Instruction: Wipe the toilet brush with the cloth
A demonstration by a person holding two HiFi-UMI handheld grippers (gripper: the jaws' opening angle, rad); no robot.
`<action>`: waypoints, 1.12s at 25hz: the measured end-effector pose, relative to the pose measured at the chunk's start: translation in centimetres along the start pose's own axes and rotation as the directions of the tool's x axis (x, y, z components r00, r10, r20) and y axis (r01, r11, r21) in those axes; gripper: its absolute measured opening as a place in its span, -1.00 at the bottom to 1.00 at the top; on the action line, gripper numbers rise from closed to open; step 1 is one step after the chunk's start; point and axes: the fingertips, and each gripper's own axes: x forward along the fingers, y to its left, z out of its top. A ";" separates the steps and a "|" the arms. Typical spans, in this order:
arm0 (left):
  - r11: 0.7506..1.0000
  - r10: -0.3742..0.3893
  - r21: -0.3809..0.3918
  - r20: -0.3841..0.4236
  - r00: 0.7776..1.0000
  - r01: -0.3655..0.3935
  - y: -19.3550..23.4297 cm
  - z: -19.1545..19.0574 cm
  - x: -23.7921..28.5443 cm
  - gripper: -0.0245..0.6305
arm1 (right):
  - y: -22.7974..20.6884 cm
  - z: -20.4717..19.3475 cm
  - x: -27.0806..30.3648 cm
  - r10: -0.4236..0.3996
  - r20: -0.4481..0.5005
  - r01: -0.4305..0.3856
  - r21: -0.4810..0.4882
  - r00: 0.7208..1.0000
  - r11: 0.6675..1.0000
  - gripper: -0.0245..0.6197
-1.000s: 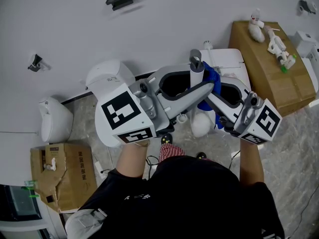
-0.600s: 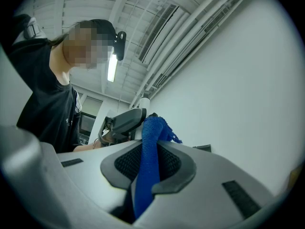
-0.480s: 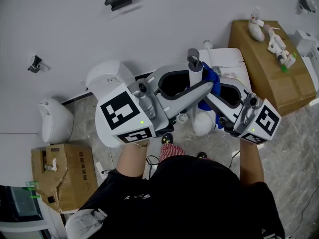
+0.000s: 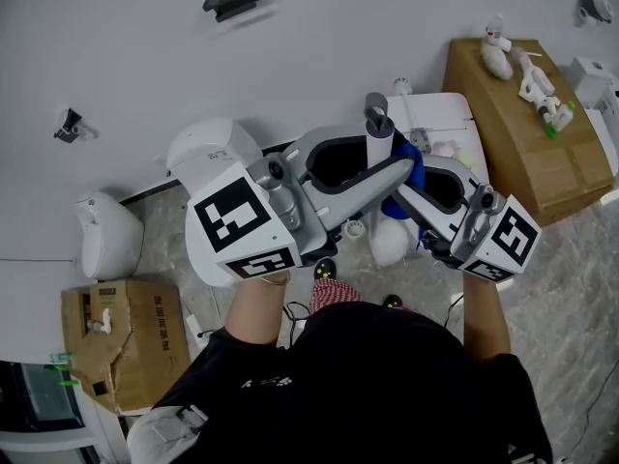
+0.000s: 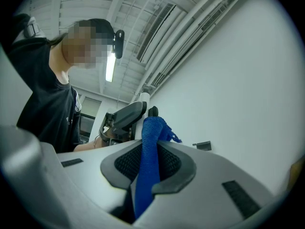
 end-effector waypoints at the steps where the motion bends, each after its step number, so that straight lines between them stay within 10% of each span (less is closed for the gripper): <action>1: 1.000 0.000 0.000 0.000 1.000 0.000 0.0 0.0 0.0 -0.65 | 0.0 -0.1 0.0 -0.002 -0.001 0.002 0.004 1.000 1.000 -0.73; 28: 1.000 -0.004 0.001 0.004 1.000 0.004 -0.1 0.2 0.0 -0.65 | 0.3 -3.4 -0.9 -0.014 -0.053 0.018 0.063 0.998 0.998 -0.73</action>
